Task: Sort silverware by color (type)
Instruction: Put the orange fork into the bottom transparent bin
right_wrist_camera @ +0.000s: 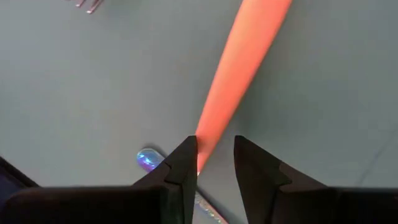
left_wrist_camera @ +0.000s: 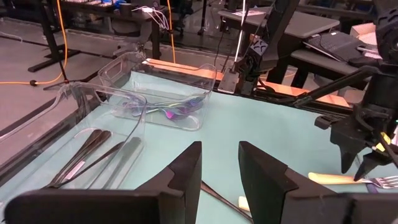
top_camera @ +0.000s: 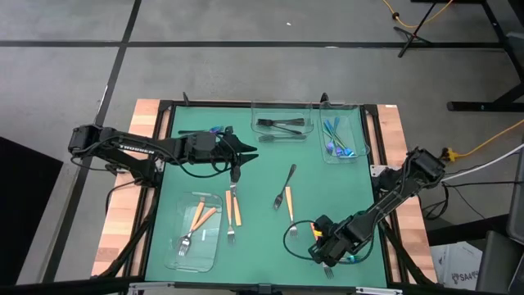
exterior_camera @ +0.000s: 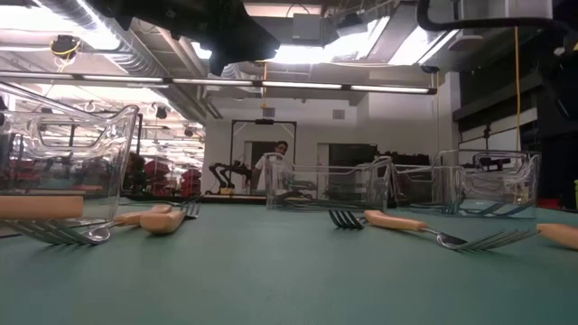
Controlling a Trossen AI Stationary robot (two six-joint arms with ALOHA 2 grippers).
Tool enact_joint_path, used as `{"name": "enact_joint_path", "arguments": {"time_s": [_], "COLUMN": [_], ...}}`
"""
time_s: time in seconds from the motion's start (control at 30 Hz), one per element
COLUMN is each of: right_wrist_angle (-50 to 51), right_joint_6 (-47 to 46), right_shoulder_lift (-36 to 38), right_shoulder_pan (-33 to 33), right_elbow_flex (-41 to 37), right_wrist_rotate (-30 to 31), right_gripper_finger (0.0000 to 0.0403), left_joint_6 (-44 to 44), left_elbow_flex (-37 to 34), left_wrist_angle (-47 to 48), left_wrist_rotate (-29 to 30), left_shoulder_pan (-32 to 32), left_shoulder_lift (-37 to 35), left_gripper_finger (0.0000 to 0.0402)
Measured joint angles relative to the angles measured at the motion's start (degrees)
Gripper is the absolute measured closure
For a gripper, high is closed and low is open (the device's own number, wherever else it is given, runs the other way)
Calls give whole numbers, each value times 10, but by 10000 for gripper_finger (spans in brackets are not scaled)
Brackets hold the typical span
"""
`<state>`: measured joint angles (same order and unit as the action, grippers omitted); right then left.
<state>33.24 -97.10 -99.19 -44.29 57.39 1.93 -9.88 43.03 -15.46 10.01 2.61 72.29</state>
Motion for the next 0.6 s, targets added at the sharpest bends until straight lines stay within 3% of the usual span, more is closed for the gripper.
{"name": "enact_joint_path", "arguments": {"time_s": [0.23, 0.4, 0.6], "right_wrist_angle": [3, 12, 29], "right_joint_6": [0, -1, -1], "right_shoulder_lift": [-13, -13, -13], "right_shoulder_pan": [1, 1, 1], "right_elbow_flex": [4, 4, 4], "right_wrist_rotate": [1, 44, 36], "right_gripper_finger": [306, 306, 306], "left_joint_6": [0, 0, 0], "left_elbow_flex": [0, 0, 0], "left_wrist_angle": [0, 0, 0], "left_wrist_rotate": [0, 0, 0], "left_shoulder_pan": [0, 0, 0], "left_shoulder_lift": [0, 0, 0], "left_gripper_finger": [302, 302, 302]}}
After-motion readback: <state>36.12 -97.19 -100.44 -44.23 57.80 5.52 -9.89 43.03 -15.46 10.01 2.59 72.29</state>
